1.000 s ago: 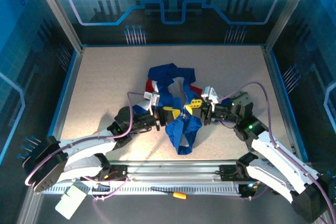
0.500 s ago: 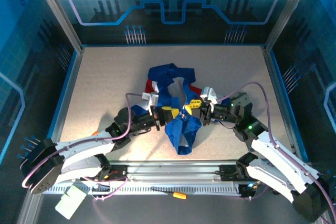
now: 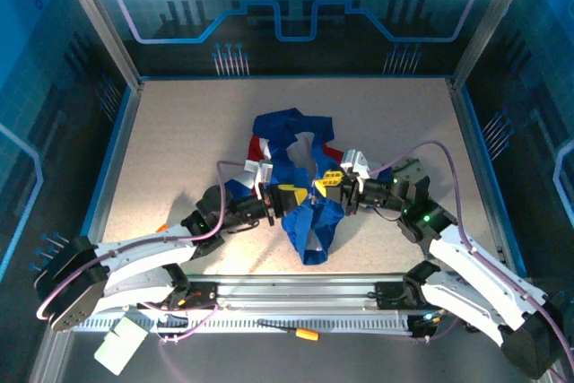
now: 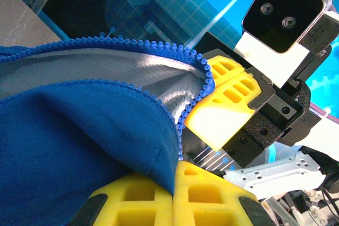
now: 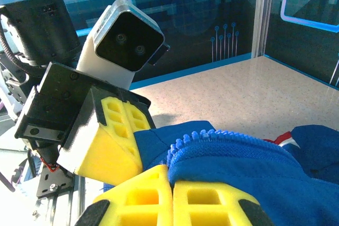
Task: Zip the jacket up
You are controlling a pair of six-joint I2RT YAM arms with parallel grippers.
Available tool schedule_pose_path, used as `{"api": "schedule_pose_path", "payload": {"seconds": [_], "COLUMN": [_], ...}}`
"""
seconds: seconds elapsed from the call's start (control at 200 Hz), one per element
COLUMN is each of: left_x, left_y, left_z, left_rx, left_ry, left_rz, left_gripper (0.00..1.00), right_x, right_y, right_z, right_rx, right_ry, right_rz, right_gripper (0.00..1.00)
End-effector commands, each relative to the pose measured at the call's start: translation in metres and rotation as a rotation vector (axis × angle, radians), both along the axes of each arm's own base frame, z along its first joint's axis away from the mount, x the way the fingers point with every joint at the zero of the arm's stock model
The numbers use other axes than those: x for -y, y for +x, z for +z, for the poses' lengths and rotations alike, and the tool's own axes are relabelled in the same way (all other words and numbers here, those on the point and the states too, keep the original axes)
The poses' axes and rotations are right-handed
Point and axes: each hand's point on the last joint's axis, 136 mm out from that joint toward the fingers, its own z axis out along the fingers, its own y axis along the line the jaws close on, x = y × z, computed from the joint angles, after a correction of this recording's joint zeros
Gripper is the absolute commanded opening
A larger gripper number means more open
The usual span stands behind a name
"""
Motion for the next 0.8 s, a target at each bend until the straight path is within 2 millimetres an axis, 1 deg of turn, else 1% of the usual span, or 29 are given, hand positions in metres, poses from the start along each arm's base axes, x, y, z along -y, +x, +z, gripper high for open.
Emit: {"api": "schedule_pose_path", "payload": {"seconds": [0.0,0.16,0.26,0.37,0.515,0.795], "left_x": [-0.005,-0.016,-0.014,-0.012,-0.008,-0.006], "left_y": [0.0,0.003,0.0,0.0,0.002,0.001], "left_z": [0.011,0.013,0.014,0.007,0.004,0.009], "left_rx": [0.058,0.071,0.068,0.052,0.046,0.055], "left_ry": [-0.015,-0.018,-0.004,0.005,0.003,-0.03], "left_rz": [0.036,0.091,0.072,0.064,0.062,0.054], "left_gripper": [0.0,0.0,0.0,0.0,0.0,0.0], "right_x": [0.0,0.001,0.002,0.0,-0.002,-0.003], "right_y": [-0.003,-0.004,-0.003,-0.004,-0.006,-0.006], "right_z": [0.01,0.009,0.01,0.011,0.012,0.009], "right_rx": [0.059,0.063,0.065,0.066,0.065,0.055], "right_ry": [0.005,0.002,0.006,0.016,0.027,0.023], "right_rz": [-0.002,-0.007,-0.011,-0.004,0.013,0.023], "right_gripper": [0.0,0.0,0.0,0.0,0.0,0.0]}}
